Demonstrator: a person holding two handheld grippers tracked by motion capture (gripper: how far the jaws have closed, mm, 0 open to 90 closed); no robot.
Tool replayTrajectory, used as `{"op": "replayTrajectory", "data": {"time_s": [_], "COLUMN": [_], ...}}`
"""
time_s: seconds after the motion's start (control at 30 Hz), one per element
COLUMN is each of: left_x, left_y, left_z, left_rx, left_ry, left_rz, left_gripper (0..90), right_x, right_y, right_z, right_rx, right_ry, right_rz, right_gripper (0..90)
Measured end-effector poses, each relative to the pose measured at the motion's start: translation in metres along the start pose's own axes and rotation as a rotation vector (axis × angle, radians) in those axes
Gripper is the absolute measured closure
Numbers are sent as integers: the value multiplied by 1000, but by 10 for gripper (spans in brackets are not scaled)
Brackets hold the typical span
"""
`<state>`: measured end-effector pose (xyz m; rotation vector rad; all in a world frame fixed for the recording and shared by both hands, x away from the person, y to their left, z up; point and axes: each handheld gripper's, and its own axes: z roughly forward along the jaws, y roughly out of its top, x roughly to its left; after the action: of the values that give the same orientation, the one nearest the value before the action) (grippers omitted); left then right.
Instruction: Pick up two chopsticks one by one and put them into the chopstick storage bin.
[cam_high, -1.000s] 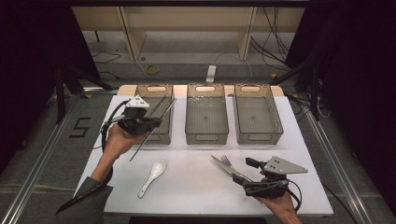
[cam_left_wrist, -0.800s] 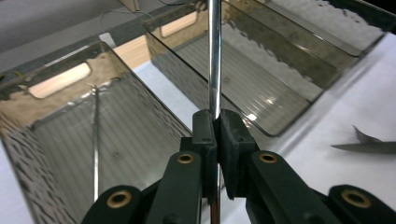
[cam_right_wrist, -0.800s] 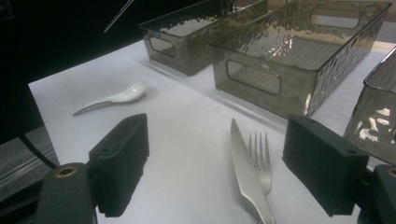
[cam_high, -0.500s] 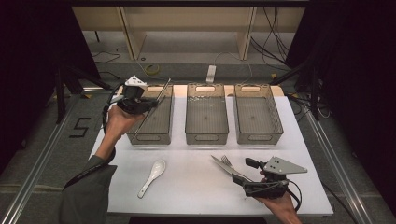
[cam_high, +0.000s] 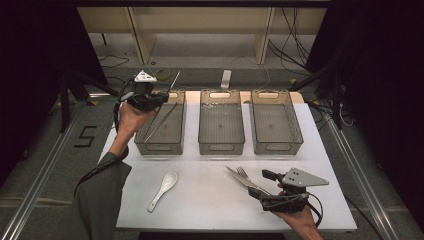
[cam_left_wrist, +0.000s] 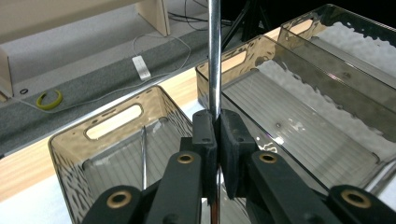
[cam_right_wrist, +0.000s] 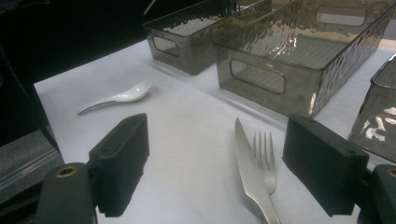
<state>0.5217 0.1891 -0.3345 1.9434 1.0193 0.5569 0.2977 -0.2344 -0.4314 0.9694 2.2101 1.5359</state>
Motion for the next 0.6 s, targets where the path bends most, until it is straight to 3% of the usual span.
{"op": "replayTrajectory", "data": {"time_s": [0.2,0.6], "left_x": [10,22], "left_y": [-9,-31], "left_z": [9,17], "left_rx": [17,15], "left_ry": [41,48], "left_rz": [19,-20], "left_gripper": [847,846], "right_x": [0,0], "right_y": [0,0], "right_z": [0,0], "right_rx": [0,1], "right_ry": [3,1], "right_rz": [1,2], "right_gripper": [235,236]}}
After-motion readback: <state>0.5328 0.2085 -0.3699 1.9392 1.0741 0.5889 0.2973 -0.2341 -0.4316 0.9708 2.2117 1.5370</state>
